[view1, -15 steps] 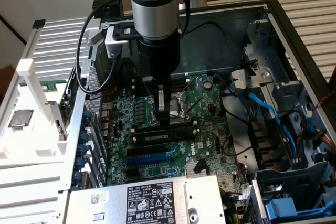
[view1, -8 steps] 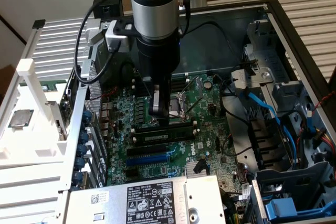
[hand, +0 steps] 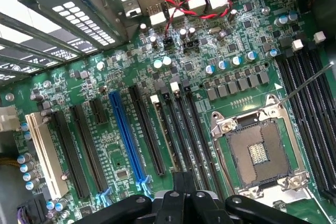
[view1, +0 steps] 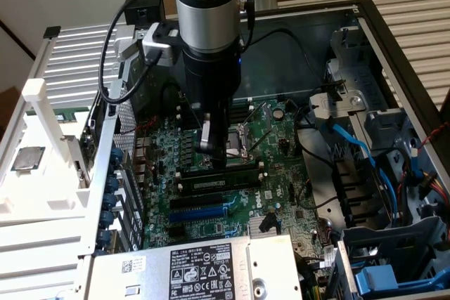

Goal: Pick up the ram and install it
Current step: 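Press down the ram until it locks into place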

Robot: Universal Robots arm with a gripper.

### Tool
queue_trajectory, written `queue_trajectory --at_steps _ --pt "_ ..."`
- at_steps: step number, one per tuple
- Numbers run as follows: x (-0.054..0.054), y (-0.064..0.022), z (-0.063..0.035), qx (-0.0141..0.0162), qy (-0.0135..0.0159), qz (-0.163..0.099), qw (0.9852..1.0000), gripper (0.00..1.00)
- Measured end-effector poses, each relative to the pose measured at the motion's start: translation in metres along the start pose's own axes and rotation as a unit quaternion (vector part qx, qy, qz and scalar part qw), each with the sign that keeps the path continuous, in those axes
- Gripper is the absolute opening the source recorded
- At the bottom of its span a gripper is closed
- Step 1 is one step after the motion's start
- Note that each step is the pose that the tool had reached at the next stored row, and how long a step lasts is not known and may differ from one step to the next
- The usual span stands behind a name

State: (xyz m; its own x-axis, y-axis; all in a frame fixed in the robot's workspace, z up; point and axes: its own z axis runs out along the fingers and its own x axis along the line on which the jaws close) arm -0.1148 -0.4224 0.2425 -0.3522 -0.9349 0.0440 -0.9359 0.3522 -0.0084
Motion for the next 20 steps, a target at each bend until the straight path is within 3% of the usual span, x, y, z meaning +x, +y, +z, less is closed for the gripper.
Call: queue_trajectory --at_steps 4,7,8,15,16,17,19,20 --pt "0.0 0.0 0.0 -0.0007 0.001 0.024 0.9997 0.1" --pt "0.0 0.0 0.0 -0.0014 0.0025 0.053 0.9986 0.1" --pt "0.0 0.0 0.0 -0.002 0.0037 0.078 0.997 0.1" --pt "0.0 0.0 0.0001 -0.0026 0.006 0.117 0.9931 0.1" --pt "0.0 -0.0001 0.0001 -0.0022 0.0075 0.133 0.9911 0.1" --pt "0.0 -0.0001 0.0001 -0.002 0.008 0.138 0.9904 0.1" --pt "0.0 0.0 0.0001 -0.0008 0.0114 0.168 0.9856 0.1" --pt "0.0 0.0 0.0 -0.0007 0.0119 0.174 0.9847 0.1"
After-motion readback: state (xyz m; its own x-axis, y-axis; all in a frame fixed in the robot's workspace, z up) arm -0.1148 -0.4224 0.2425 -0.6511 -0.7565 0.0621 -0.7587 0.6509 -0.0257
